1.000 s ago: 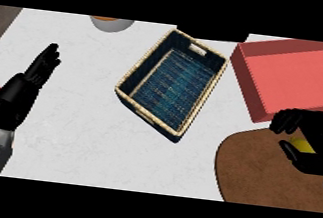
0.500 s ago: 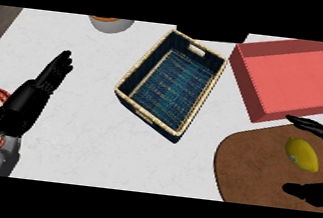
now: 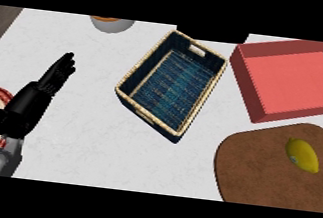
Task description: Pick the lemon from the cutting board and place it in the basket
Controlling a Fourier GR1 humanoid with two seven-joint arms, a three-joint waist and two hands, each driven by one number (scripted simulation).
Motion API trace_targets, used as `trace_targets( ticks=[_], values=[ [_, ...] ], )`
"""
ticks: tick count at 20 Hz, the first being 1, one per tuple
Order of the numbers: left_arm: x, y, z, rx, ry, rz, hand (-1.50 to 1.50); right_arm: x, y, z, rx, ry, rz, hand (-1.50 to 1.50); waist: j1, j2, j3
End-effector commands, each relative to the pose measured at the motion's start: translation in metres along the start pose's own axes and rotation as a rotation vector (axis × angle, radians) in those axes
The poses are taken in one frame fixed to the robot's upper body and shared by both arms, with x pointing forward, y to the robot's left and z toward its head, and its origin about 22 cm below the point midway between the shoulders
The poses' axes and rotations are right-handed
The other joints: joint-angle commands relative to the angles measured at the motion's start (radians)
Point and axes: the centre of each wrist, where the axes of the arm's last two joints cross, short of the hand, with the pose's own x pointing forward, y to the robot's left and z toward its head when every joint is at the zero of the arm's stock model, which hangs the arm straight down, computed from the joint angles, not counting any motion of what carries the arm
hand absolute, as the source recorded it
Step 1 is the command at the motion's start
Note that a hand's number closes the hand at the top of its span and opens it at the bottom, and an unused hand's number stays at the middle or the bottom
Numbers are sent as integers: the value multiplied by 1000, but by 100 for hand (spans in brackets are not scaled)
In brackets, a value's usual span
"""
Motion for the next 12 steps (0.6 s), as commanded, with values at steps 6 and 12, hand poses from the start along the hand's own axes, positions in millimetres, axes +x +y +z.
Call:
trace_targets(
  ticks=[6, 12],
  values=[
    [4, -6, 9, -15, -4, 0, 0, 9, -70, 20, 337, 133, 63, -150, 15, 2, 3],
    [-8, -16, 3, -15, -13, 8, 0, -9, -77, 42, 326, 134, 24, -150, 14, 4, 4]
  ],
)
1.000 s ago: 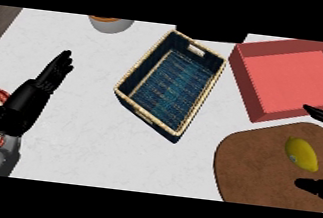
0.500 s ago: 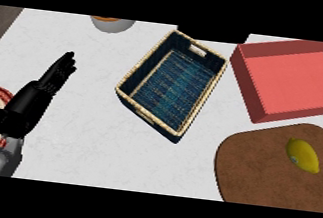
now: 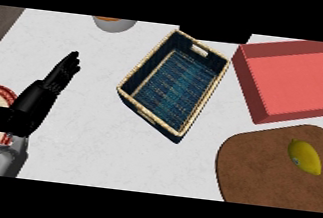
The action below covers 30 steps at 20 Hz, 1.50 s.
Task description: Pick the lemon from the cutting board and place it in the basket
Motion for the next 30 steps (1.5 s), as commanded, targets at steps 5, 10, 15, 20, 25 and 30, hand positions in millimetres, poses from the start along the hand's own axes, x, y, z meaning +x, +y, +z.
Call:
trace_targets(
  ticks=[5, 10, 15, 20, 25, 30],
  values=[
    [8, 0, 0, -14, -7, 7, 0, -19, 12, 12, -17, -5, -14, -150, 8, 1, 1],
    [-4, 5, -13, -20, -8, 3, 0, -42, 35, 2, -50, 1, -92, -150, 11, 4, 1],
    [-2, 1, 1, 5, -2, 3, 0, -46, 86, -30, -85, -24, -147, -150, 17, 3, 1],
    [13, -8, 12, -14, 3, 3, 0, -58, 89, -53, -109, -25, -139, -150, 21, 2, 1],
    [-1, 9, -6, -11, 6, -5, 0, -55, 123, -89, -113, -23, -88, -150, 18, 4, 1],
    [-4, 5, 1, -5, -18, 1, 0, -60, 142, -94, -110, -51, -98, -150, 13, 3, 1]
  ],
)
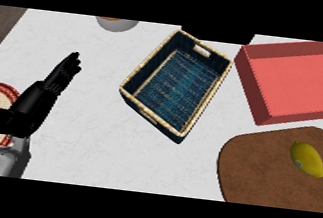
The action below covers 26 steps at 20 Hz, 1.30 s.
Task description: Pick the lemon from the cutting board and place it in the basket
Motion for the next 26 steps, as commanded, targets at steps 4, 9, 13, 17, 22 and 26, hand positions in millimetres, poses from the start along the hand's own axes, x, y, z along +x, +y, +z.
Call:
trace_targets(
  ticks=[4, 9, 13, 17, 22, 26],
  values=[
    [12, 19, -4, 1, -2, 3, 0, -12, 1, -1, -23, -45, -35, -150, -2, 0, 0],
    [5, -23, -14, -4, -1, -6, 0, -4, -14, 11, 6, -73, -54, -150, -5, -1, 0],
    [-3, -15, 0, 4, -14, -2, 0, 0, -7, -5, 5, -28, 3, -150, -1, -1, 0],
    [5, -1, -2, -8, -7, -6, 0, 4, 14, -2, 24, -5, 37, -150, -2, -1, 0],
    [4, -11, -15, 5, -8, -12, 0, 6, 36, -10, 39, 0, 64, -150, -4, 0, 0],
    [-9, 3, 6, -12, -8, 6, 0, 17, 51, -17, 25, 3, 62, -150, -3, -1, 0]
  ],
)
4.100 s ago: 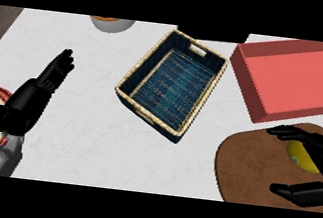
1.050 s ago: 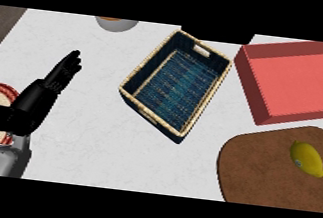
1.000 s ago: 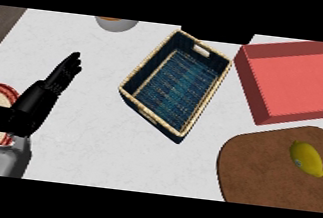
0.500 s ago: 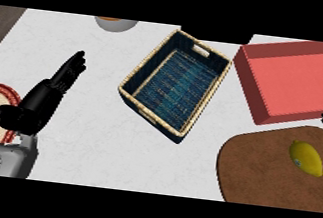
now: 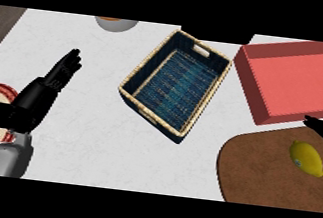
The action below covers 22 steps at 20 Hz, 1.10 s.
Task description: Pick the lemon from the cutting board and place it in the basket
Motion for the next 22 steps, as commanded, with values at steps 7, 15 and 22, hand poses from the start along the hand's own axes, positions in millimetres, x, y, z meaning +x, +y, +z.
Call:
trace_targets(
  ticks=[7, 15, 22],
  values=[
    [8, 3, 2, -2, 7, 13, 0, -12, 26, -16, 48, 58, 28, -150, 3, 0, 0],
    [7, -17, -10, 2, -16, -5, 0, -21, 29, -40, 76, 85, 28, -150, 3, 1, 0],
    [-15, -4, 16, -13, 4, -1, 0, -20, 36, -42, 192, 56, 47, 150, 6, 1, 0]
  ],
)
